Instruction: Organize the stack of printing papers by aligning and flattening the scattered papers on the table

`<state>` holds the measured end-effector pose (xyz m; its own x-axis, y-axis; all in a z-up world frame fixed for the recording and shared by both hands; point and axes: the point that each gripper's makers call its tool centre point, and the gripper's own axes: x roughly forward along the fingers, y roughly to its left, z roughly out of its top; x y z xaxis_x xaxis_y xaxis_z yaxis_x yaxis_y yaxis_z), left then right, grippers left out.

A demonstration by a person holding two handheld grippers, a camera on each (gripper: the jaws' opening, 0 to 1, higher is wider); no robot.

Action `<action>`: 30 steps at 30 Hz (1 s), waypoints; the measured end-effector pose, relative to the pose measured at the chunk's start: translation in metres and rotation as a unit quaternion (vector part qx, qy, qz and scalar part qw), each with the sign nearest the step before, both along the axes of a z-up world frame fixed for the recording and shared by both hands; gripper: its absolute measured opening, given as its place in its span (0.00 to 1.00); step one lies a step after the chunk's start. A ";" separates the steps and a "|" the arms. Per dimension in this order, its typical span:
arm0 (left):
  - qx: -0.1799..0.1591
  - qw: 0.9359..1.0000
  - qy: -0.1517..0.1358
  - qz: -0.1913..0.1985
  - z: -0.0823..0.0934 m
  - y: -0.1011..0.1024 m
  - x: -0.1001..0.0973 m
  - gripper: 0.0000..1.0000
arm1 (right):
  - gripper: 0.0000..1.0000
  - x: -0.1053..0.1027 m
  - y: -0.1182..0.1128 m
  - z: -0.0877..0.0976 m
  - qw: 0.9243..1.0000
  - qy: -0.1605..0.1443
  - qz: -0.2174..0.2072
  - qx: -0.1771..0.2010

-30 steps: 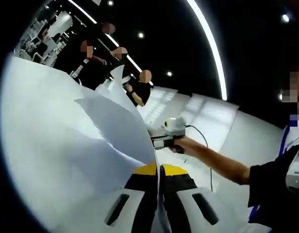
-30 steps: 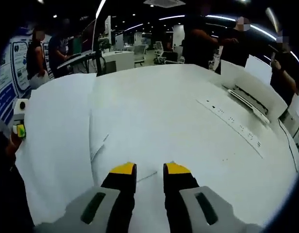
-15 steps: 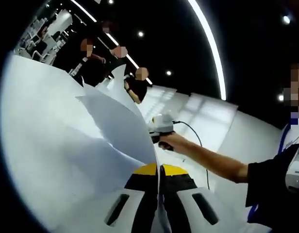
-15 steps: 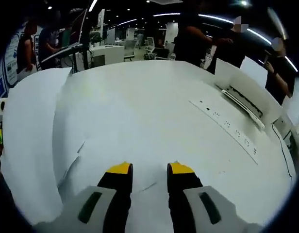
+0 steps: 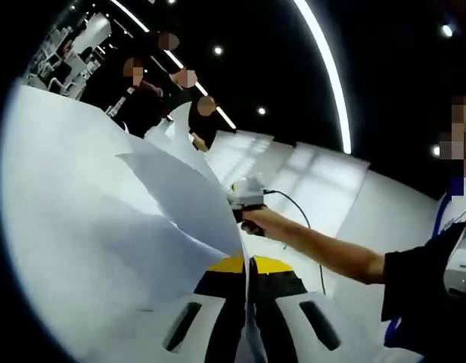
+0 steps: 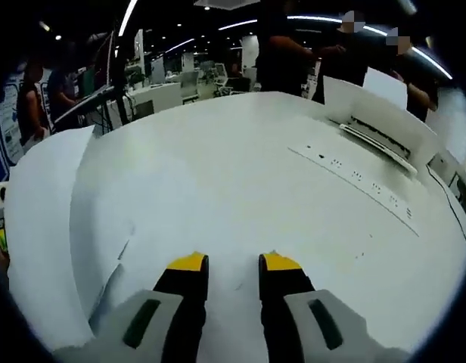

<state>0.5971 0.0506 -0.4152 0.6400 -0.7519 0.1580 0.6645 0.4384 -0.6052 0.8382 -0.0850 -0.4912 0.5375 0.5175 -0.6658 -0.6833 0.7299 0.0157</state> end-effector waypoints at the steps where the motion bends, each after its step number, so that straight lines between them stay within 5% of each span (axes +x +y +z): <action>1: 0.000 1.000 0.000 0.000 0.000 0.000 0.000 0.06 | 0.22 0.000 0.000 0.000 1.000 0.001 -0.002 0.001; 7: 0.002 1.000 0.001 -0.001 -0.001 -0.001 -0.001 0.06 | 0.24 0.003 0.000 0.001 1.000 -0.008 0.004 0.006; 10: 0.004 1.000 0.001 -0.003 -0.001 -0.001 -0.001 0.06 | 0.35 0.006 -0.001 0.000 1.000 -0.009 -0.002 0.011; 16: 0.006 1.000 0.001 -0.004 -0.001 -0.002 0.000 0.06 | 0.35 0.008 0.002 -0.001 1.000 -0.015 0.004 0.014; 23: 0.006 1.000 0.002 -0.004 -0.002 -0.002 -0.001 0.06 | 0.18 0.008 0.004 -0.004 0.999 -0.028 -0.003 0.031; 25: 0.007 1.000 0.002 -0.004 -0.002 -0.003 -0.001 0.06 | 0.04 0.001 0.009 -0.005 0.999 -0.019 0.014 0.038; 30: 0.006 1.000 0.002 -0.004 -0.002 -0.003 -0.002 0.06 | 0.02 0.002 0.009 -0.006 0.999 -0.030 0.009 0.034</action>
